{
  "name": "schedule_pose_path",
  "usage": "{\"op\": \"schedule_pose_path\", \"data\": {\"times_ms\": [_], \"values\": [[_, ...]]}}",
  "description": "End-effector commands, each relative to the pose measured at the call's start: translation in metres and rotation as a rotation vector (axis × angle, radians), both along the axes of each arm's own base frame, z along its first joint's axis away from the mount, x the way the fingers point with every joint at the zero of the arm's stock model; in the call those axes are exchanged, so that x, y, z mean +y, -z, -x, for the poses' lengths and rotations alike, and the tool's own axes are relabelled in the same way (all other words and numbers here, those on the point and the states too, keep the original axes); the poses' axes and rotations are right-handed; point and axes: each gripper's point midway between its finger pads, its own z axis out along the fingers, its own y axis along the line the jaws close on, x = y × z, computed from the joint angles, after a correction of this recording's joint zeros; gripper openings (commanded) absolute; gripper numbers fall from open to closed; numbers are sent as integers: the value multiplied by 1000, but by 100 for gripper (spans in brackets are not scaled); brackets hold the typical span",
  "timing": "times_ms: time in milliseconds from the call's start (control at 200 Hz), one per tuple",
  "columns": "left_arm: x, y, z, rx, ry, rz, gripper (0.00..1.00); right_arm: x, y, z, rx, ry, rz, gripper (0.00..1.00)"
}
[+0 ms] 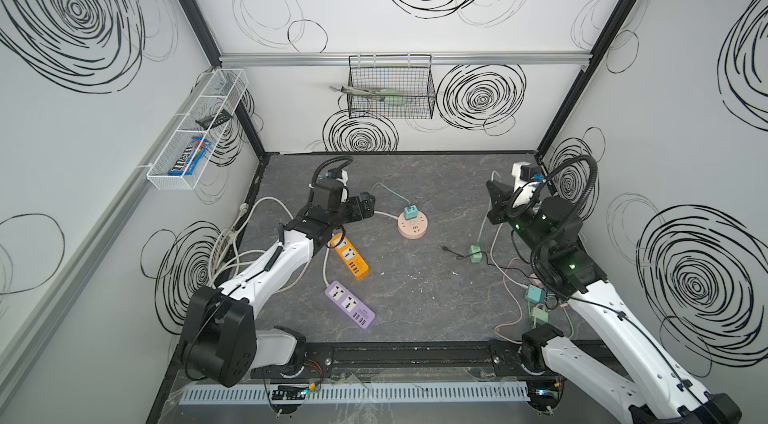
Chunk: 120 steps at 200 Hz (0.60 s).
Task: Insert the plug
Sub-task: 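Grasp the green cable with the right gripper while the left gripper nears the socket, then lift the green cable with the right gripper while the left reaches for the charger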
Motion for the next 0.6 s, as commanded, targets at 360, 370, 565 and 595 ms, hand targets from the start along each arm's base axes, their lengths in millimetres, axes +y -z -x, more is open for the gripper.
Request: {"op": "schedule_pose_path", "data": {"times_ms": [360,370,565,595], "values": [[-57,-27,6,-147,216,-89,96,42,-65,4,-169,-245,-96,0],[-57,-26,6,-147,214,-91,96,43,-64,4,-165,-250,-98,0],[-51,-21,6,-134,182,-110,96,72,-39,16,-61,-400,-154,0],[-50,-20,6,-130,178,-114,96,81,-35,21,-41,-458,-152,0]]}}
